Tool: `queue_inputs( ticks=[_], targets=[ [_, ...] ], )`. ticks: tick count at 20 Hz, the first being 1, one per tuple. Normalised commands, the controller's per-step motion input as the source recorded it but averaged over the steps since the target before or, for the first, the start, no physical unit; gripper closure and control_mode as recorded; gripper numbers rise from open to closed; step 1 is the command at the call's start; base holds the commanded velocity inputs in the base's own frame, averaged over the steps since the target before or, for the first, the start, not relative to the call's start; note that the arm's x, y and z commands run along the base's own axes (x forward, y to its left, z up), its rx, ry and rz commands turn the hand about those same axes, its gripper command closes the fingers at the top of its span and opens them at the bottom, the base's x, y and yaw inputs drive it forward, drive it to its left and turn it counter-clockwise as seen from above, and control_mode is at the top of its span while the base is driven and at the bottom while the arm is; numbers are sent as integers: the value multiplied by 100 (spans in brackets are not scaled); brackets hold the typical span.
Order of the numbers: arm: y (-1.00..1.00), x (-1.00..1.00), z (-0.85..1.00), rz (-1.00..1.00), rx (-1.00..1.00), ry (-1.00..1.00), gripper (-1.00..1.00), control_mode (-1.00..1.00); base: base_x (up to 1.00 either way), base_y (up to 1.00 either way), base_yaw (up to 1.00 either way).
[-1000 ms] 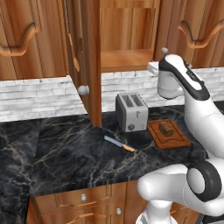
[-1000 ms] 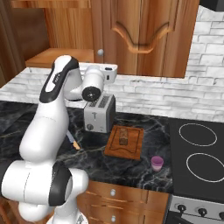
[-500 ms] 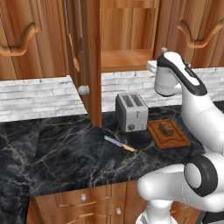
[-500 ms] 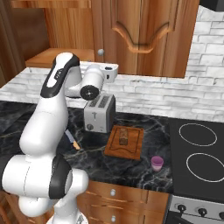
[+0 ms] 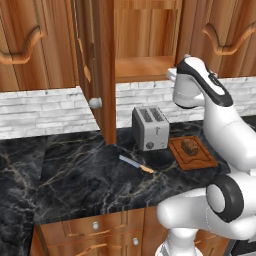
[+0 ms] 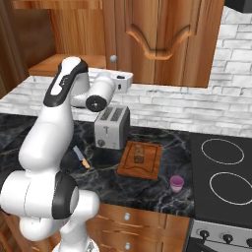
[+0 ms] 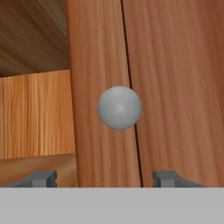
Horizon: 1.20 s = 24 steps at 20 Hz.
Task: Pick the bread, place it on the cutting board, pick the jam, place it on the counter, and close the cabinet.
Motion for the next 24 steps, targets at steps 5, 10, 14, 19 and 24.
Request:
queue_inputs(
  ticks=[5, 10, 14, 19, 24],
  targets=[
    [0, -21, 0, 0, 0, 0, -100, -100, 0, 0, 0],
    [0, -42, 0, 0, 0, 0, -100, -100, 0, 0, 0],
    [0, -49, 0, 0, 0, 0, -100, -100, 0, 0, 0],
    [0, -44, 7, 0, 0, 0, -100, -100, 0, 0, 0],
    [1, -33, 22, -4, 0, 3, -100, -100, 0, 0, 0]
  ],
)
